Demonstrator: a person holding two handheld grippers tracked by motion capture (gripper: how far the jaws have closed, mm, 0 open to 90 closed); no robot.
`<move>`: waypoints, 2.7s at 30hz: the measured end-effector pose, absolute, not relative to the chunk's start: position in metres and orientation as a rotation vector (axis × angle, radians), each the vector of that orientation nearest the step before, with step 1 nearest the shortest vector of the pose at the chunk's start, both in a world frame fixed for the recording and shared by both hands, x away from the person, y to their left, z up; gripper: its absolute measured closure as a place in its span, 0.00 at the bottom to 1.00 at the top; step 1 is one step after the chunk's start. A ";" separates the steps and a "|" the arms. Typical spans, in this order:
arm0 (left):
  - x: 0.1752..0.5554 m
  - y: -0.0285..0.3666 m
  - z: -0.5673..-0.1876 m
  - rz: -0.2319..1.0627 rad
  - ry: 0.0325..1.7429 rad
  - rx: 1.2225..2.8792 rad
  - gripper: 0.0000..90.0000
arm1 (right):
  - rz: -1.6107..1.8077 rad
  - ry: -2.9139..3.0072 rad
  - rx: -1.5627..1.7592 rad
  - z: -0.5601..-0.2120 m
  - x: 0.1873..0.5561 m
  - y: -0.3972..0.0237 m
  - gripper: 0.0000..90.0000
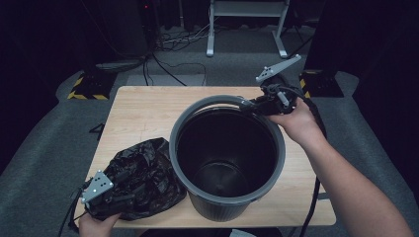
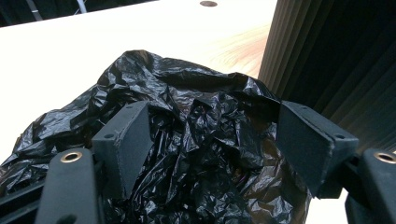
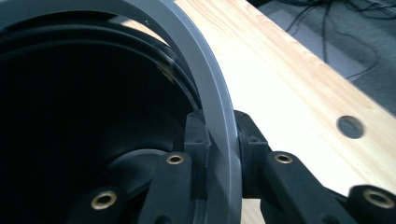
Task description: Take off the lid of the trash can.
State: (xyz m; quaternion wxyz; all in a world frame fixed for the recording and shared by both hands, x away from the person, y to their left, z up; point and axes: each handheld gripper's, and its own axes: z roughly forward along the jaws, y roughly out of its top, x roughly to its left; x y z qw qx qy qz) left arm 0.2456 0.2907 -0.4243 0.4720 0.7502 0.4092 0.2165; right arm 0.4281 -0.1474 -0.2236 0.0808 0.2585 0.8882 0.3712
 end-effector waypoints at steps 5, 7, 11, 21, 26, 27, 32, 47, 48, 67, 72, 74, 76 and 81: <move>0.246 0.290 -0.424 0.532 0.998 1.838 0.30 | 1.160 2.656 0.788 -0.216 0.426 -0.154 0.88; 0.246 0.289 -0.424 0.531 0.997 1.838 0.30 | 1.170 2.653 0.793 -0.213 0.424 -0.156 0.88; 0.247 0.289 -0.424 0.528 0.996 1.839 0.30 | 1.205 2.637 0.804 -0.205 0.421 -0.160 0.88; 0.251 0.288 -0.424 0.526 0.987 1.837 0.30 | 1.313 2.611 0.847 -0.188 0.417 -0.175 0.88; 0.254 0.286 -0.424 0.524 0.982 1.834 0.30 | 1.305 2.543 0.896 -0.181 0.417 -0.195 0.88; 0.255 0.286 -0.424 0.527 0.981 1.835 0.30 | 1.308 2.530 0.909 -0.180 0.418 -0.199 0.88; 0.258 0.284 -0.424 0.533 0.980 1.829 0.30 | 1.311 2.467 0.967 -0.178 0.419 -0.218 0.88; 0.267 0.282 -0.425 0.519 0.971 1.799 0.30 | 1.312 2.219 0.971 -0.185 0.412 -0.312 0.88; 0.268 0.282 -0.425 0.514 0.970 1.799 0.30 | 1.301 2.211 0.978 -0.187 0.412 -0.317 0.88; 0.267 0.282 -0.427 0.528 0.985 1.796 0.32 | 1.256 2.137 1.148 -0.217 0.411 -0.398 0.88; 0.268 0.281 -0.428 0.523 0.988 1.803 0.32 | 1.251 2.127 1.182 -0.226 0.409 -0.411 0.88; 0.268 0.281 -0.428 0.523 0.988 1.806 0.32 | 1.249 2.120 1.195 -0.230 0.409 -0.416 0.88; 0.268 0.280 -0.429 0.523 0.989 1.807 0.32 | 1.249 2.116 1.205 -0.234 0.408 -0.421 0.88; 0.269 0.280 -0.430 0.522 0.999 1.808 0.32 | 1.222 2.111 1.238 -0.247 0.407 -0.428 0.88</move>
